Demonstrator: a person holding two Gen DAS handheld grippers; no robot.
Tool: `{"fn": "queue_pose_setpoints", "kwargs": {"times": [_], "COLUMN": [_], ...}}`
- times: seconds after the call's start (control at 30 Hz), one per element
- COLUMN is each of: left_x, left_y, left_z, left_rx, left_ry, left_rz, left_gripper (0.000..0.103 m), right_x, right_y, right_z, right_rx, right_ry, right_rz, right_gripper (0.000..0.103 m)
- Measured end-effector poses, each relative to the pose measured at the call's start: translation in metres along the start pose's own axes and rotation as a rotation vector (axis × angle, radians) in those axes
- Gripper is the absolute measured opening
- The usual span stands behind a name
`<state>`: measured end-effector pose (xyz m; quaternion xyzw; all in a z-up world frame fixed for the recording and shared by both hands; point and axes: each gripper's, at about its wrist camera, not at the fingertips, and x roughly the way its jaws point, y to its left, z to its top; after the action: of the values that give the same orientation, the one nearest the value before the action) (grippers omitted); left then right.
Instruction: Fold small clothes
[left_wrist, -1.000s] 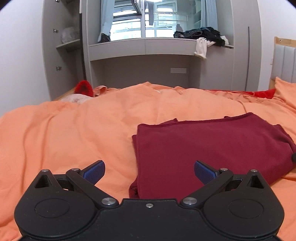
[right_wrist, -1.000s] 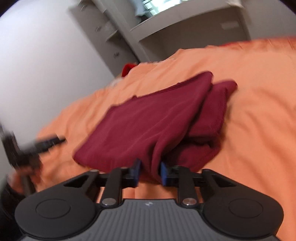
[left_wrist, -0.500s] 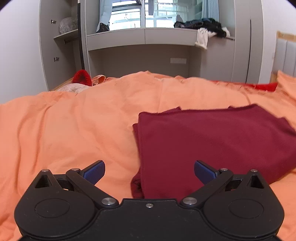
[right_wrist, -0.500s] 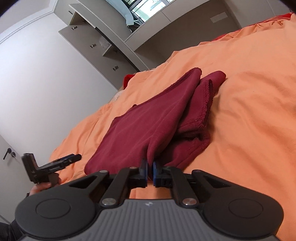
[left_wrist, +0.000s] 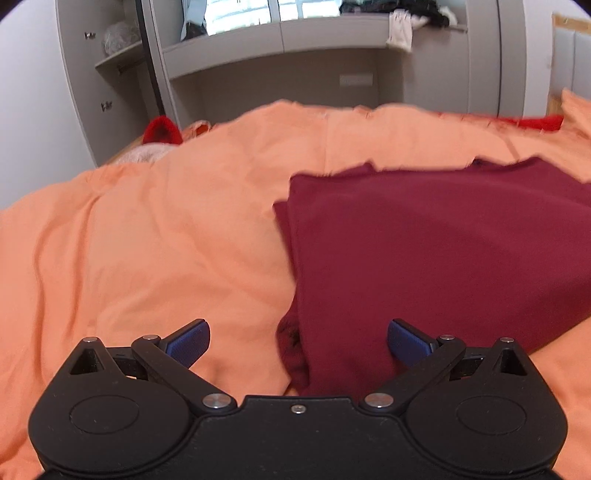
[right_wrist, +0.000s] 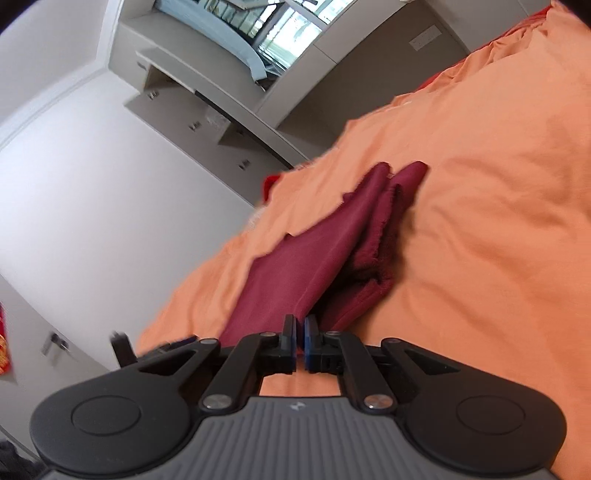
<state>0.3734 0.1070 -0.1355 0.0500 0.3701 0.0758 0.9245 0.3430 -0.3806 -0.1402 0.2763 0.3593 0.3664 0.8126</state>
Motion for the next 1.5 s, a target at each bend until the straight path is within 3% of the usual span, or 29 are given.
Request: {"fn": "queue_pose_setpoints", "kwargs": {"times": [0.1, 0.17, 0.3, 0.4, 0.47, 0.53, 0.63, 0.8, 0.9, 0.97, 1.03, 1.13, 1.23, 1.33, 1.5], "left_x": [0.008, -0.001, -0.019, -0.003, 0.011, 0.023, 0.022, 0.006, -0.005, -0.009, -0.012, -0.018, -0.02, -0.022, -0.035], "left_y": [0.005, 0.011, 0.022, 0.018, 0.01, 0.002, 0.001, 0.029, 0.055, 0.071, 0.084, 0.095, 0.095, 0.086, 0.055], "left_z": [-0.003, -0.001, 0.006, 0.006, 0.001, -0.007, -0.009, -0.003, 0.002, 0.003, 0.003, 0.002, 0.001, -0.001, -0.003], "left_rx": [-0.007, -0.028, -0.04, -0.035, -0.008, 0.044, 0.052, -0.085, -0.209, -0.28, -0.338, -0.409, -0.487, -0.528, -0.459], "left_ry": [0.044, 0.024, -0.073, -0.017, 0.061, 0.116, 0.123, 0.1, 0.039, 0.006, -0.012, -0.021, -0.021, -0.007, 0.011], "left_rz": [0.019, 0.027, 0.088, 0.062, 0.04, 0.042, 0.047, -0.009, 0.002, 0.015, 0.019, -0.05, -0.164, -0.236, -0.174], "left_gripper": [0.102, 0.101, 0.102, 0.102, 0.102, 0.102, 0.102, 0.102, 0.102, 0.102, 0.102, 0.102, 0.102, 0.102, 0.102], "right_x": [0.009, 0.004, -0.037, -0.051, -0.034, -0.002, 0.053, 0.114, 0.116, 0.107, 0.093, 0.061, 0.028, 0.007, 0.013], "right_y": [-0.009, -0.006, 0.023, 0.054, 0.075, 0.089, 0.099, 0.087, 0.074, 0.078, 0.099, 0.142, 0.174, 0.194, 0.216], "right_z": [-0.009, -0.006, 0.006, 0.02, 0.033, 0.044, 0.048, 0.029, 0.02, 0.015, 0.009, -0.007, -0.03, -0.066, -0.103], "right_rx": [0.021, 0.024, -0.076, -0.16, -0.188, -0.192, -0.229, -0.218, -0.205, -0.205, -0.254, -0.348, -0.334, -0.306, -0.347], "right_ry": [0.046, 0.053, -0.072, -0.158, -0.155, -0.108, -0.051, 0.055, 0.072, 0.053, 0.01, -0.09, -0.18, -0.28, -0.254], "right_rz": [-0.049, -0.067, -0.216, -0.287, -0.294, -0.295, -0.289, -0.346, -0.342, -0.343, -0.356, -0.344, -0.292, -0.227, -0.216], "right_gripper": [0.004, 0.006, 0.012, 0.012, 0.013, 0.027, 0.028, 0.028, 0.027, 0.034, 0.072, 0.089, 0.103, 0.103, 0.103]}}
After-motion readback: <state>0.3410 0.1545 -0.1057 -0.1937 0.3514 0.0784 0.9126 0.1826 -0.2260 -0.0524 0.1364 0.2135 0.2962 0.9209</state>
